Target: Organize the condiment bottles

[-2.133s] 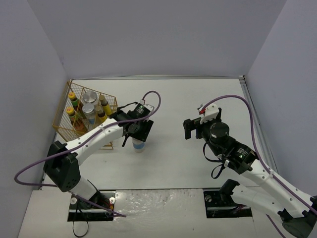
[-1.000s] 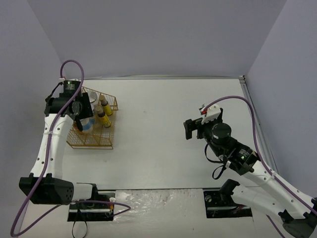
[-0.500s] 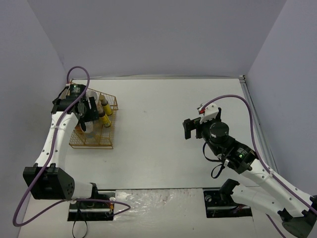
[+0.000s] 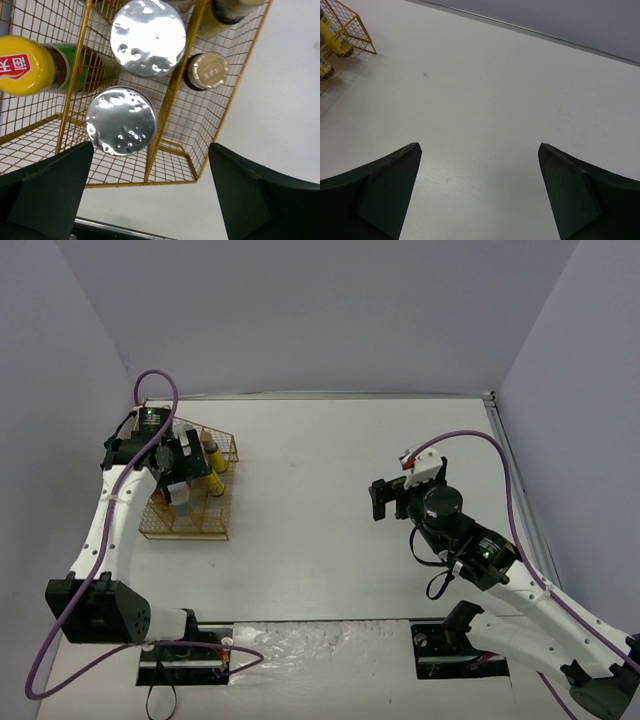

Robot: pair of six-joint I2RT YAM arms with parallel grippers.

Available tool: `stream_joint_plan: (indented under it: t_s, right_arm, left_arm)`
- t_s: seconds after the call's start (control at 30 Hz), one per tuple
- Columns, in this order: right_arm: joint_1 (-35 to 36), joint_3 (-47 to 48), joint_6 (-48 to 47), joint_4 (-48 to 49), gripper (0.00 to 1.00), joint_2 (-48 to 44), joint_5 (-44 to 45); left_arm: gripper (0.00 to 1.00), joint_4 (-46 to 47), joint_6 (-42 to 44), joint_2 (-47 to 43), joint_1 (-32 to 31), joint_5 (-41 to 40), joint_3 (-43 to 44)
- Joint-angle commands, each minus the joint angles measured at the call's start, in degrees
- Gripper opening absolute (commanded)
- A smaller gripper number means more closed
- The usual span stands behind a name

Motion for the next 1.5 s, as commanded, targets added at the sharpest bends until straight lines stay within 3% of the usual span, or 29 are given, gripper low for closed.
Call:
stream_joint_plan:
  t_s: [0.0,0.23,0.43,0.7,1.03,1.47]
  right_arm:
    - [-0.30,1.13,0.87,3.54,1.00,-1.10,0.97]
    - [-0.12,2.43,2.06,3.45,1.00,-5.33,4.79]
    - [-0.07,2.31,0.86,3.16,1.00,-10.65,8.83]
    - [-0.04,1.96,-0.37,2.09,1.00,-15.70,15.09]
    - [-0.03,1.11,0.48,0.99,1.00,-17.40,18.40]
    - [-0.03,1.03,0.56,0.99,1.00,-17.16,18.41]
  left_arm:
    - [0.97,0.26,-1.46,-8.34,0.02,6.59,5.99]
    - [0.97,2.10,2.18,-21.31,-0.06,9.36,3.00]
    - [0.97,8.72,7.05,-40.08,-0.06,5.00,-11.51]
    - [0.97,8.75,7.22,-52.96,-0.68,1.45,-21.83]
    - [0.97,14.87,7.22,-62.94,-4.08,1.22,-32.77]
    - [0.97,16.74,7.57,-65.87,-4.46,-0.06,-34.07]
